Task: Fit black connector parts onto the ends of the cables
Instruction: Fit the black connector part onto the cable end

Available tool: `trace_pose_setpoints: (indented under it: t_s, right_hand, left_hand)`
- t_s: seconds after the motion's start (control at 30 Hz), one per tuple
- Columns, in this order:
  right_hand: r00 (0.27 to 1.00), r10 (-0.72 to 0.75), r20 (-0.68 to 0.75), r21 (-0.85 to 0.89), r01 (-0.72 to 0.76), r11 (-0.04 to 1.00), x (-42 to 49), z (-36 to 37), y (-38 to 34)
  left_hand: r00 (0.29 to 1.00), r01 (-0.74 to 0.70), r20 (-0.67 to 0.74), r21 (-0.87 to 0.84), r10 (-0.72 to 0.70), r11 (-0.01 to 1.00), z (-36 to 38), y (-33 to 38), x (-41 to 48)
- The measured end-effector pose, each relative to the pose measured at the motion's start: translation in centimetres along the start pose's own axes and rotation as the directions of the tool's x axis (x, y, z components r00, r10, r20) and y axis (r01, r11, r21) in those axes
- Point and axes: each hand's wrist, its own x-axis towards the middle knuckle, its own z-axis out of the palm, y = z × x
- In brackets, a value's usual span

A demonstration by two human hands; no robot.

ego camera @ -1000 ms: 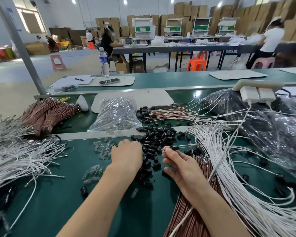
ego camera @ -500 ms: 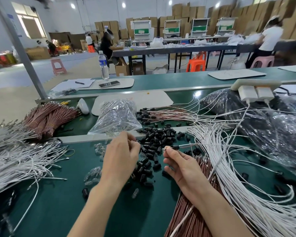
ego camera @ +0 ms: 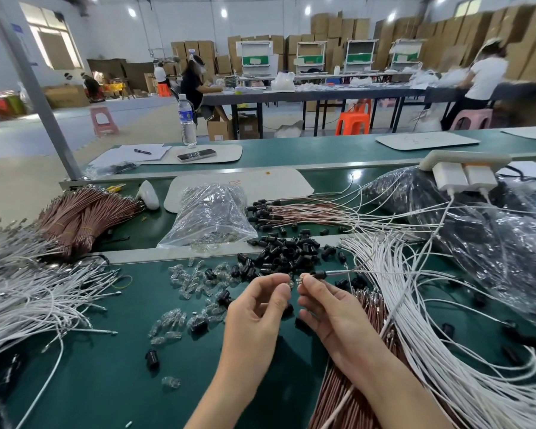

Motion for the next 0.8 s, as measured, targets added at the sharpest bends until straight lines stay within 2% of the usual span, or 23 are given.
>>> trace_pose_setpoints:
  t_s: [0.8]
  right_hand:
    - [1.0, 0.003, 0.008, -0.001, -0.003, 1.0, -0.2, 0.06, 0.06]
  left_hand:
    - [1.0, -0.018, -0.023, 0.002, 0.018, 1.0, 0.5, -0.66, -0.26]
